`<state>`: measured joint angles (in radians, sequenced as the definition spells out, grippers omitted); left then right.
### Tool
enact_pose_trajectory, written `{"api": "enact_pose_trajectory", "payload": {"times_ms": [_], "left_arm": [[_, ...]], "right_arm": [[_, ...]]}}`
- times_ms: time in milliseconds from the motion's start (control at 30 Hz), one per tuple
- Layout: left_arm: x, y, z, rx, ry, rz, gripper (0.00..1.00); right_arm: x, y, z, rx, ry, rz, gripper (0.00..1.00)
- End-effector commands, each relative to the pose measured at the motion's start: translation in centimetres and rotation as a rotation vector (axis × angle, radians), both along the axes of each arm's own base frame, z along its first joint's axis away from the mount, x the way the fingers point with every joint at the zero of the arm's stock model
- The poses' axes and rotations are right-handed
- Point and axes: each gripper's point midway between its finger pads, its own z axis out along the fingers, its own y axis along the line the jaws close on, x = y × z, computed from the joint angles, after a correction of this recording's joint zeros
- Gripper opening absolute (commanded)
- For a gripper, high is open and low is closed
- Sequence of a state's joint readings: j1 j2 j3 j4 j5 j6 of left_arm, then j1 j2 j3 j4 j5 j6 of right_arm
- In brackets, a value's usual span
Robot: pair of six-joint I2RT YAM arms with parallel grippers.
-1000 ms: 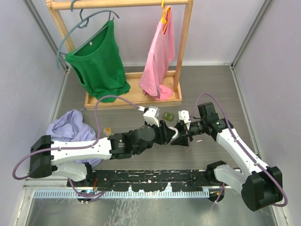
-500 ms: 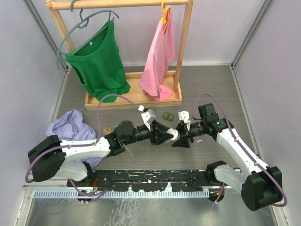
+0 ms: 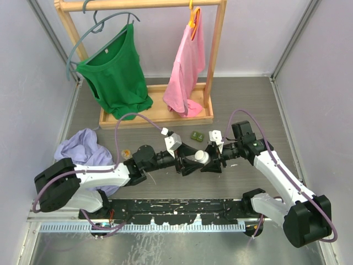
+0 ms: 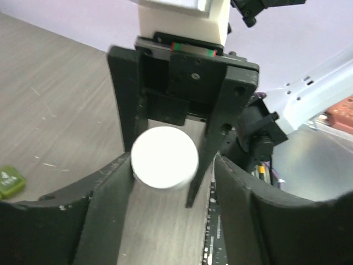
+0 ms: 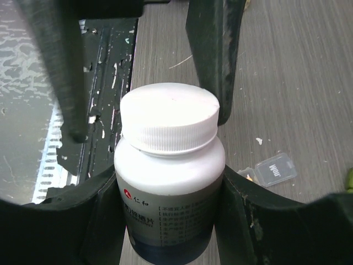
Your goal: Sort the pills into containers
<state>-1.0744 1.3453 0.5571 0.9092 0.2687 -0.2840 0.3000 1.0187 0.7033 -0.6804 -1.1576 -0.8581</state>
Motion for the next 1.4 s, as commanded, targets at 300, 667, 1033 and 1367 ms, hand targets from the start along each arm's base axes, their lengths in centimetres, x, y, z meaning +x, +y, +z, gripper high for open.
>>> {"api": "enact_pose_trajectory", "payload": {"times_ms": [300,667,1033,1367], "left_arm": [[-0.7,2.7,4.0,-0.099,0.156,0.081,0.98],[-0.3,4.6,6.0,-0.195,0.405,0.162,0.98],[1.5,4.8,4.6,0.044,0.428,0.592,0.97],[2.3,2.0,4.3,0.074,0.447,0.611,0.84]], "right_arm": [[1.0,0.9,3.0,0.079,-0.120,0.033,0.15],[1.0,0.8,2.9,0.074,-0.121,0.030,0.15],[1.1,0.8,2.9,0.071,-0.122,0.028,0.15],[1.1,0.8,2.9,0.072,-0.125,0.028,0.15]]}}
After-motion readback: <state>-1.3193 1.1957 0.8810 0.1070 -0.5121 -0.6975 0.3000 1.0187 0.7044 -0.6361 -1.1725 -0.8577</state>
